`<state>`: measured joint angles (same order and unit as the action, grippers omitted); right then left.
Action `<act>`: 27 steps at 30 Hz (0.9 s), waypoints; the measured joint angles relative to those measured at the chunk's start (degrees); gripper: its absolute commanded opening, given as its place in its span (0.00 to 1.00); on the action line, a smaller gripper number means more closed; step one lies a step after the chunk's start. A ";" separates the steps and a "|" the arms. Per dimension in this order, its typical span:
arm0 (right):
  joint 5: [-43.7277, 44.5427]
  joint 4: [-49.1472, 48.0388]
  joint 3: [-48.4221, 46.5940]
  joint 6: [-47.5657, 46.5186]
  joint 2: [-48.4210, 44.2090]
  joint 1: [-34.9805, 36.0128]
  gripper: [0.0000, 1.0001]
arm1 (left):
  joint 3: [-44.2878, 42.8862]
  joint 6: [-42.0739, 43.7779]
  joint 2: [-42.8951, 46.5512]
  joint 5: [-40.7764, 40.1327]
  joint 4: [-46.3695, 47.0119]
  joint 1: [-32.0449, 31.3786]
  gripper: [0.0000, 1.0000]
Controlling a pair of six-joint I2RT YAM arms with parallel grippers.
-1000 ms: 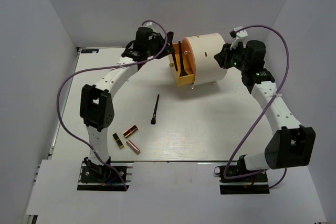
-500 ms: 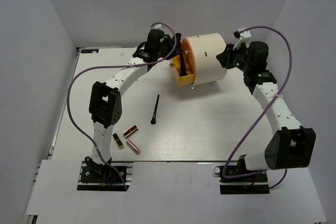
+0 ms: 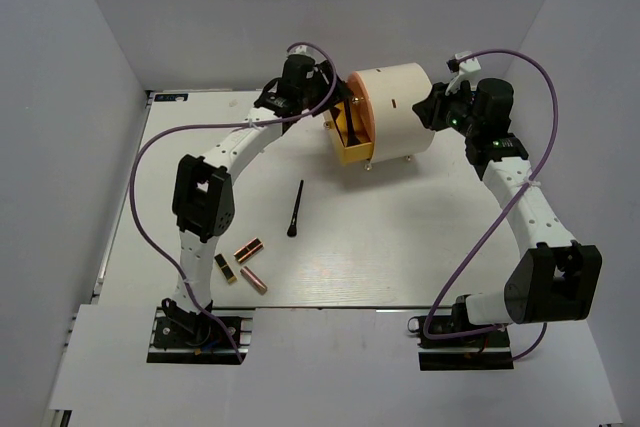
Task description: Organize the makeup
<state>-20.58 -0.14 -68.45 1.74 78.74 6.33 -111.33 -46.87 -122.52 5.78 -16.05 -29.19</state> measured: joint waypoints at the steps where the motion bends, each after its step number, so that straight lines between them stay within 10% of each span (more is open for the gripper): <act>1: -0.07 0.00 0.00 0.04 0.00 0.00 0.32 | -0.61 0.02 0.00 0.00 -0.09 0.07 0.72; 9: -0.44 -0.02 0.00 0.15 0.00 -0.22 0.32 | -2.14 0.52 0.42 -0.96 0.15 -0.26 0.66; 18: -0.50 -0.02 0.00 0.20 0.00 -0.28 0.32 | -0.48 2.32 3.45 -3.23 -0.63 0.63 0.22; 22: -0.42 -0.07 0.11 -0.79 -0.39 -0.44 0.32 | 6.99 5.38 9.99 -5.03 -1.90 0.96 0.23; 27: -0.42 -0.57 2.51 -2.67 -3.28 -1.11 0.40 | 16.90 12.04 22.38 -9.07 -8.28 0.98 0.57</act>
<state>-20.99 -0.71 -65.93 -0.93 75.46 5.21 -94.43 -34.83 -100.14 -3.29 -24.34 -28.21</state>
